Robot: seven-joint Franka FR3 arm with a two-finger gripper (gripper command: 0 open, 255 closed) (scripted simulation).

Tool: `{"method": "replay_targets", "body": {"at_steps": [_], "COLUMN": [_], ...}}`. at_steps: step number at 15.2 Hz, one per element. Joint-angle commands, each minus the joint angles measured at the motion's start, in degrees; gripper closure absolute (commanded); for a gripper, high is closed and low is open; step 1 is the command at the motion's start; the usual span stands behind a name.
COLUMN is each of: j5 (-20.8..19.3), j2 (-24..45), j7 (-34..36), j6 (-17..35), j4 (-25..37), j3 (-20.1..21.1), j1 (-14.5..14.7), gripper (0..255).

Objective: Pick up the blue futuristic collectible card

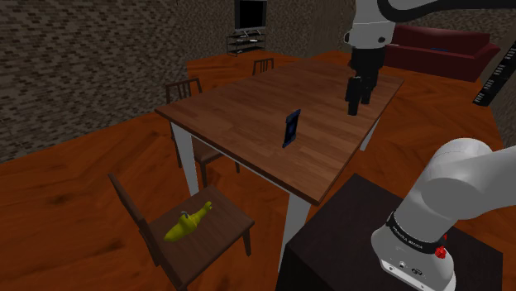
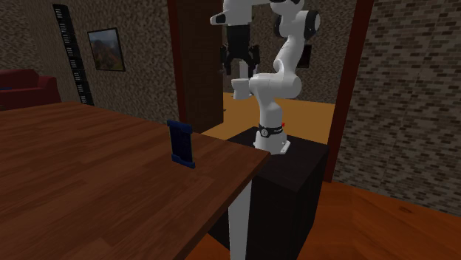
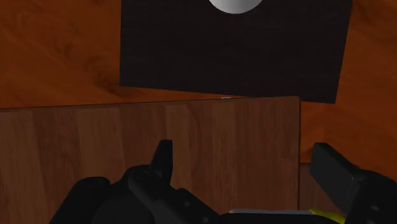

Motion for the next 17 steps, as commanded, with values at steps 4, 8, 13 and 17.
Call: {"method": "replay_targets", "body": {"at_steps": [4, 8, 13, 17], "j5": [2.15, 3.25, 1.83, -0.85], "j2": [6.43, 16.10, 28.87, 38.84], "j7": [11.71, 27.13, 46.25, 61.08], "j6": [3.96, 8.46, 12.19, 13.48], "j4": [1.74, 5.79, 12.93, 19.68], "j3": [4.75, 10.12, 14.73, 16.30], "j1": [-2.75, -6.80, -11.77, -14.87], "gripper": [0, 0, 0, 0]}}
